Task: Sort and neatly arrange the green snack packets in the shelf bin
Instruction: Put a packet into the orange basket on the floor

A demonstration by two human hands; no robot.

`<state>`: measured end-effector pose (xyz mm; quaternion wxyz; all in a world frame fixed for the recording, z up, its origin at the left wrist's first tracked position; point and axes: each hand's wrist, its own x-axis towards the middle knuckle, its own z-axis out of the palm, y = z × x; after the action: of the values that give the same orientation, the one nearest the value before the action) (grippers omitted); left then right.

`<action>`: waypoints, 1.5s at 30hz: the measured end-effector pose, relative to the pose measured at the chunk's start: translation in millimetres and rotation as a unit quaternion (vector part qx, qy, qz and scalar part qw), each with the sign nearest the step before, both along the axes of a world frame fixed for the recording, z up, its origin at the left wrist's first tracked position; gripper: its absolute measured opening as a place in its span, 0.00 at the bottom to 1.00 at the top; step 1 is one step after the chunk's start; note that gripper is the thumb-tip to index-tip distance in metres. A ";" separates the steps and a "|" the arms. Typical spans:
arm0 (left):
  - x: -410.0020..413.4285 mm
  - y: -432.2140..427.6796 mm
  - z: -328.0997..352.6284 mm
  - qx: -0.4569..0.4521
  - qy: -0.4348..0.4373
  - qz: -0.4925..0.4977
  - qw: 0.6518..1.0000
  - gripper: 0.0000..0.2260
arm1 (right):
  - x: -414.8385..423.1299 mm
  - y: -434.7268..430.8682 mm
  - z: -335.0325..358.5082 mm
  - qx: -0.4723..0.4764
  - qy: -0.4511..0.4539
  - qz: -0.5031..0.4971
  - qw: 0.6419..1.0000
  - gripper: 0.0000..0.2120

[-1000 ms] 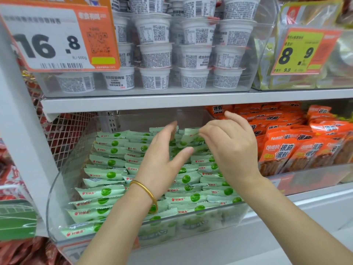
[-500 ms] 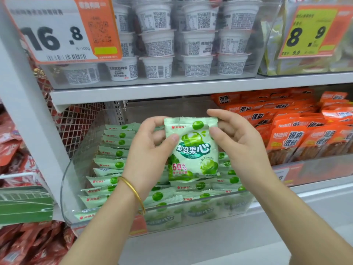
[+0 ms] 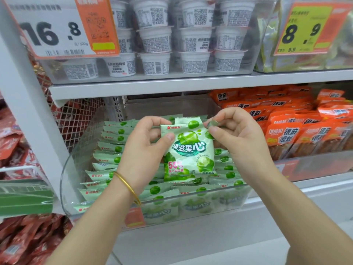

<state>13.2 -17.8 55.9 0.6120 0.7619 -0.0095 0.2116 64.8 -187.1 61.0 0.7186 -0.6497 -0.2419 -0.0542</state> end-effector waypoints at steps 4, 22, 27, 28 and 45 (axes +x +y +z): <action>-13.7 -0.8 6.8 0.019 0.012 0.012 1.000 0.07 | -11.0 -3.5 8.5 -0.025 0.022 0.048 0.998 0.11; -194.7 31.3 -101.7 -0.047 0.306 -0.046 0.950 0.13 | -113.6 47.7 -64.3 -0.540 -0.069 0.325 0.773 0.07; -201.3 102.2 -126.6 0.064 0.423 -0.090 0.899 0.21 | -121.5 120.4 -87.4 -0.593 -0.122 0.362 0.709 0.05; -203.3 114.3 -126.6 0.082 0.440 -0.089 0.890 0.22 | -124.1 134.5 -88.7 -0.606 -0.146 0.365 0.692 0.06; -523.1 112.5 35.3 -0.225 0.591 0.348 0.692 0.29 | -387.1 312.5 40.4 -0.660 -0.419 0.528 0.332 0.06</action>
<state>-509.9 94.7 91.2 0.5268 0.5183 0.6679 -0.0880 -322.3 125.5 101.4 -0.2631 -0.5393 -0.7603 0.2487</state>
